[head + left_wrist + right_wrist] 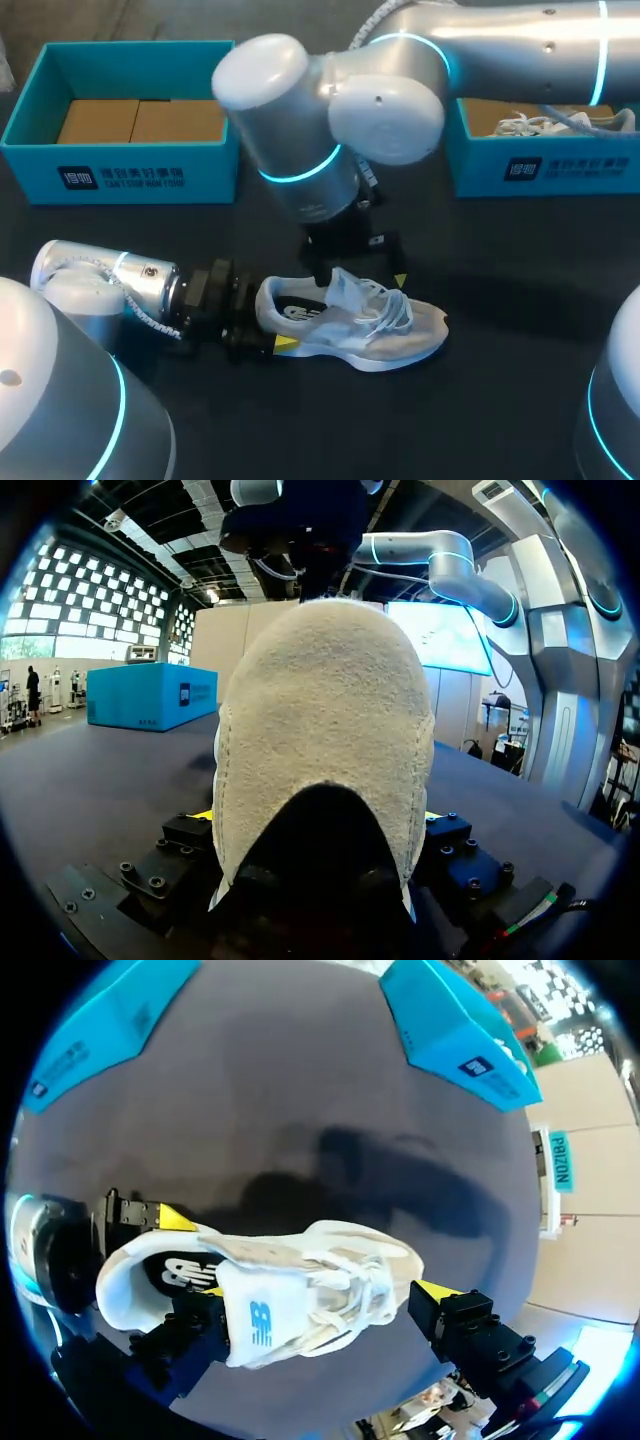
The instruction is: Take the shoe out of the shoebox, open the shoe tongue, remove and reinsert the insole, then place the shoe into the shoebox
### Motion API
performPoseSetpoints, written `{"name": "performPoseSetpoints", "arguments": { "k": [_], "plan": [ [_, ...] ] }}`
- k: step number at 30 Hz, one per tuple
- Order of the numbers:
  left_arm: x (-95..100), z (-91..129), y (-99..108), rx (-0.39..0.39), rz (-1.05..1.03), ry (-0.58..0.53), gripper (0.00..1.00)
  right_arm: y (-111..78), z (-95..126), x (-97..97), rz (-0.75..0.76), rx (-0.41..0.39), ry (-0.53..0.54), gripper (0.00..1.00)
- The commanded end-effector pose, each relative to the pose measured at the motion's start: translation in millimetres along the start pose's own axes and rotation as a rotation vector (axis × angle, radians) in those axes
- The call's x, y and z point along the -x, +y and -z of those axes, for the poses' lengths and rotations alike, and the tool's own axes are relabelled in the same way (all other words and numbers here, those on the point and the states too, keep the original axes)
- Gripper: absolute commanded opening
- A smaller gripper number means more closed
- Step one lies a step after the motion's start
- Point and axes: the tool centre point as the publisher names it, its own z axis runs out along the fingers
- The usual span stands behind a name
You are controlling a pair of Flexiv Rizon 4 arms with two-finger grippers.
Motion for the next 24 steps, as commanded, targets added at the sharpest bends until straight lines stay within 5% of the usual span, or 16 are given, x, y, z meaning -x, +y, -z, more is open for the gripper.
{"name": "performPoseSetpoints", "arguments": {
  "k": [1, 5, 13, 19, 24],
  "plan": [
    [4.0, -1, 5, 0.003, 0.001, 0.001, 0.00, -3.5, -6, -2.4, -0.325, -0.018, 0.055, 1.00],
    [4.0, -1, 5, 0.003, 0.001, 0.001, 0.00, -8.5, -2, -5.9, -0.322, -0.037, 0.068, 1.00],
    [4.0, -1, 5, 0.003, 0.001, 0.001, 0.00, -16.6, 7, -12.2, -0.313, -0.043, 0.071, 0.65],
    [4.0, -1, 5, 0.003, 0.001, 0.001, 0.00, -20.4, 10, -13.6, -0.312, -0.048, 0.075, 0.50],
    [4.0, -1, 5, 0.003, 0.001, 0.001, 0.00, -24.1, 12, -14.9, -0.315, -0.050, 0.080, 0.49]
  ]
}}
